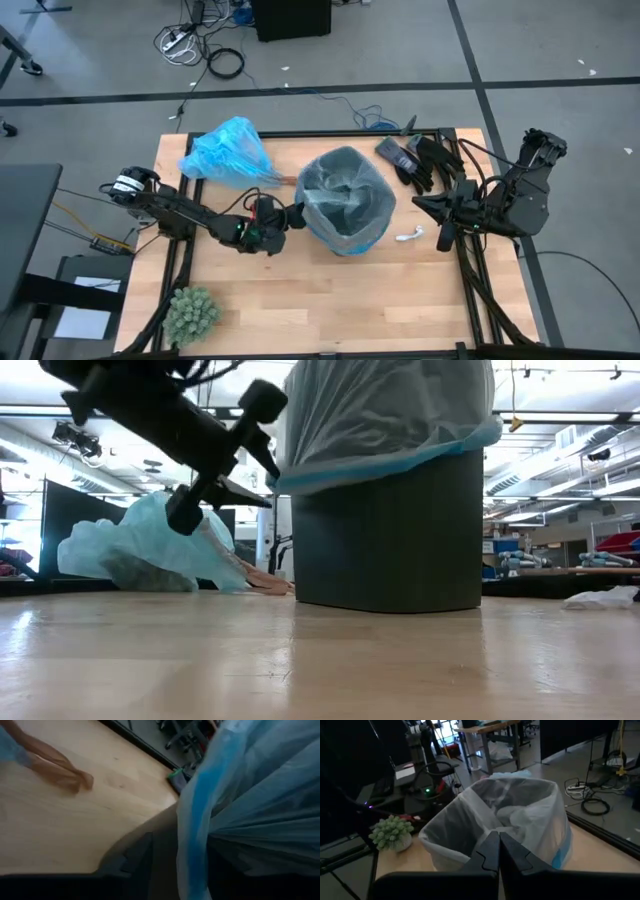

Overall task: Place trash/remove bag and relplace
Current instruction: Insert a new trash bag into the bin

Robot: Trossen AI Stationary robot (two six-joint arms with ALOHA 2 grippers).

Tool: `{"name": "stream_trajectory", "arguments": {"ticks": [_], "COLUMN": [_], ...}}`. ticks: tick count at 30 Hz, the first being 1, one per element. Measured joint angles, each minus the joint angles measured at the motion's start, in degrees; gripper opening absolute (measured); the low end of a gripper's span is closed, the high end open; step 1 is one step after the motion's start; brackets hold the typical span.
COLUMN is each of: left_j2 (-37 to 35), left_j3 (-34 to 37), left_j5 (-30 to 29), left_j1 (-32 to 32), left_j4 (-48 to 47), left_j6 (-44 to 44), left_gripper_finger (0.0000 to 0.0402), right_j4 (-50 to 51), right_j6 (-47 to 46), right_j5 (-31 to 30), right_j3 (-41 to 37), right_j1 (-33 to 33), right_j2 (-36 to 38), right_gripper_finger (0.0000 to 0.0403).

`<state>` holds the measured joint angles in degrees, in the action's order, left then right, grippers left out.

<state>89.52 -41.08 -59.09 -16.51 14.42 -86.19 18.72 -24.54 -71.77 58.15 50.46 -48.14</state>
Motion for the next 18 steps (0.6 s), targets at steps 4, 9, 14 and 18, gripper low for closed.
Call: {"name": "stream_trajectory", "arguments": {"ticks": [4, 9, 14, 18], "left_j2": [0.00, 0.00, 0.02, 0.04], "left_j3": [1.05, 2.42, 2.90, 2.91], "left_j5": [3.14, 6.13, 7.32, 7.67], "left_j1": [2.88, 6.13, 7.56, 7.88], "left_j4": [0.35, 1.02, 5.53, 15.28], "left_j6": [1.42, 3.63, 5.63, 12.16], "left_gripper_finger": [0.0157, 0.0157, 0.0156, 0.0156], "right_j4": [0.96, 17.24, 31.26, 25.40], "right_j6": [-0.15, -15.29, -34.88, -35.03], "right_j5": [0.01, 6.41, 15.18, 16.30], "right_j3": [0.00, 0.00, -4.10, -7.49], "right_j1": [-0.06, -2.92, -5.62, -5.63], "right_j2": [0.02, 0.01, -1.11, -0.93], "right_gripper_finger": [0.0000, 0.0000, 0.0000, 0.0000]}}
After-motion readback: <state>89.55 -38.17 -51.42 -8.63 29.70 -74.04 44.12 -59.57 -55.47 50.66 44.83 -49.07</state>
